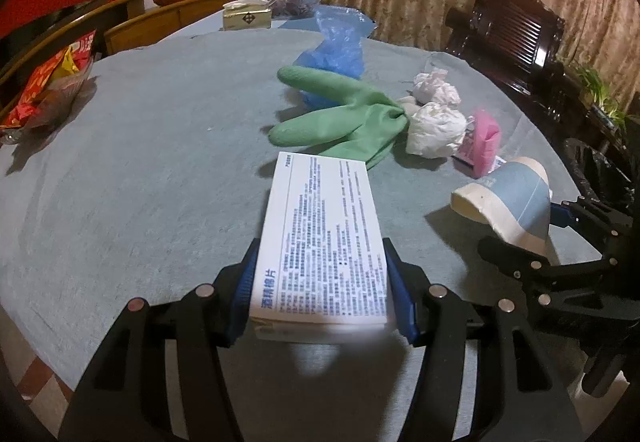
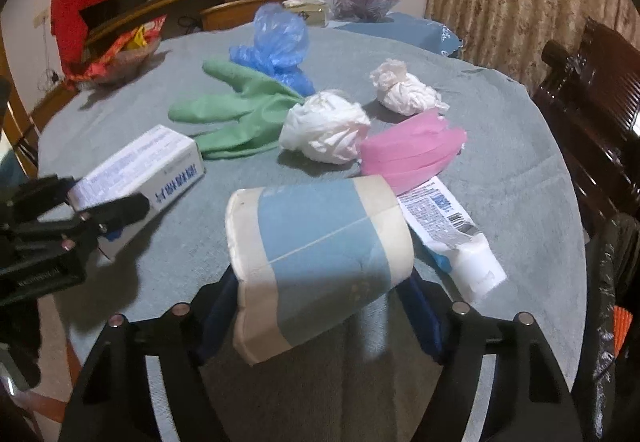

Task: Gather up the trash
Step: 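Carry the white box and paper cup over the black bin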

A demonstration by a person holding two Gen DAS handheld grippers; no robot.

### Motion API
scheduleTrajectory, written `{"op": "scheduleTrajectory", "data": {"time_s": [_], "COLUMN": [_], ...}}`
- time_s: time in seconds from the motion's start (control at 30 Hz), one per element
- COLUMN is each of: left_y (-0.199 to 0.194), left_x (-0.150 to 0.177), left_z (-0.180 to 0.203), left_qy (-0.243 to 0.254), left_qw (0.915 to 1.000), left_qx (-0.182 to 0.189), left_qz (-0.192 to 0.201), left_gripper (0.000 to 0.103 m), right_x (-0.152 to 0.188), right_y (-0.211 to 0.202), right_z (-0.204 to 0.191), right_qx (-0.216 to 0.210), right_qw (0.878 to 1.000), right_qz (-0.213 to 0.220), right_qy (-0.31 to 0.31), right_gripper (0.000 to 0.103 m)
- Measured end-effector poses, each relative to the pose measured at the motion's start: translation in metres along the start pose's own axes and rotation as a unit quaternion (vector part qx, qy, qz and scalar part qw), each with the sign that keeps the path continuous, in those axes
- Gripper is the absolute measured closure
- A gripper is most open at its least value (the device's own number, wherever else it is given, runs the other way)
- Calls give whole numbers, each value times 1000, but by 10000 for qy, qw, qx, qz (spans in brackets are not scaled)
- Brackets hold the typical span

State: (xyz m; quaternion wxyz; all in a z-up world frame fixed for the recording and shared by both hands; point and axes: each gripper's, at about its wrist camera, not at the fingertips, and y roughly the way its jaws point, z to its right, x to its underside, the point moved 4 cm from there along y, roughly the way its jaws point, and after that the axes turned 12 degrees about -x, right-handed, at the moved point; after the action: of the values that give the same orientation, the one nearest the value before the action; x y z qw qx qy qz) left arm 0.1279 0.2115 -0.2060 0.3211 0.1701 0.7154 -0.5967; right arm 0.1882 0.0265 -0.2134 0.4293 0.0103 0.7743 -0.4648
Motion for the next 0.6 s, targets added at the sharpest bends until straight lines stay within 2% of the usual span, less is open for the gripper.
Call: {"op": "scheduleTrajectory", "data": {"time_s": [0.27,0.6], "left_y": [-21,-49], "left_x": [-9,-26], "left_z": [21,69], "left_qy": [85,257], "left_qw": [9995,9963], "left_qx": [189,613], "left_qz": [232,539], "left_gripper": [47,47], "right_x": [-10,-11], "right_y": [-38,-102], "right_z": [7,39], "right_qx": [22,353], "right_qw": [9988,9933], "right_qz": [406,923], "right_qy": [271,592], "right_gripper": [29,29]}}
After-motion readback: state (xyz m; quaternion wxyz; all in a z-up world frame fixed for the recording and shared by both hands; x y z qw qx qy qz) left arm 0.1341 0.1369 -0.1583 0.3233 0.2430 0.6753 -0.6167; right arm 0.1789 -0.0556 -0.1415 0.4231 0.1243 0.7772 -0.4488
